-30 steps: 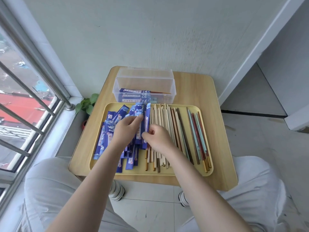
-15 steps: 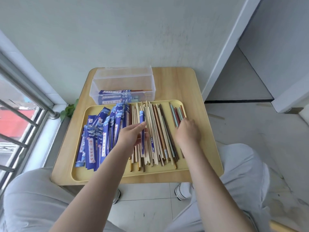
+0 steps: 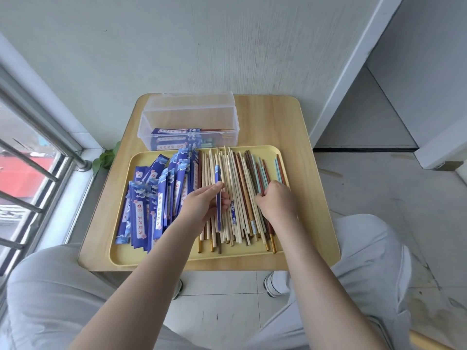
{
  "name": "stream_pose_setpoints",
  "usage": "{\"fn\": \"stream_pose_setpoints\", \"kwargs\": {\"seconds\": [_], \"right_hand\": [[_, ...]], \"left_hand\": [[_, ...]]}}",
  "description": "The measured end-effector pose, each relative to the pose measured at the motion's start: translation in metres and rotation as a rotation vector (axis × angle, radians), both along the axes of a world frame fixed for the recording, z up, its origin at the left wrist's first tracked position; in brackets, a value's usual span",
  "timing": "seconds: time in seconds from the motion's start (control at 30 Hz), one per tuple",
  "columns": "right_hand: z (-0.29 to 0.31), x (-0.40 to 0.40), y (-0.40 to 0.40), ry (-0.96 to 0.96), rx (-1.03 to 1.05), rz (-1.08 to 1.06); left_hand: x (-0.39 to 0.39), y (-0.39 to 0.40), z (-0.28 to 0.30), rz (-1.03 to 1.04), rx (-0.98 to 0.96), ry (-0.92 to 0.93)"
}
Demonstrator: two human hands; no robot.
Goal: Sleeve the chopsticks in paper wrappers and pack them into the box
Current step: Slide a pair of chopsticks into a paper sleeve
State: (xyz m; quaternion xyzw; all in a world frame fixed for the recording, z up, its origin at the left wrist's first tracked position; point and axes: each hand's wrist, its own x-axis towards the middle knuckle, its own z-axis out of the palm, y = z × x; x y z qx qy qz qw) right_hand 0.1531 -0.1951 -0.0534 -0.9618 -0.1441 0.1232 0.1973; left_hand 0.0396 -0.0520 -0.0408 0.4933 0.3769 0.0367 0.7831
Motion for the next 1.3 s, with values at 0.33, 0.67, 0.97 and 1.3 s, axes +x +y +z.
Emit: {"fn": "stream_pose_setpoints", "kwargs": {"seconds": [0.33, 0.67, 0.97, 1.3], "right_hand": [[0.010, 0.002, -0.005, -0.056, 0.089, -0.066], [0.045, 0.005, -0.010, 0.158, 0.706, -0.116], [0.095, 0.012, -0.011, 0.131, 1.340, -0.298], [0.093, 0.005, -0.010, 0.126, 1.247, -0.285]], "left_hand": [[-0.002, 0.004, -0.002, -0.009, -0.045, -0.037], [0.000, 0.003, 0.016, -0.120, 0.253, -0.032], [-0.023, 0.029, 0.027, -0.269, 0.263, -0.192], [-0.025, 0.022, 0.035, -0.509, 0.313, -0.019]]}}
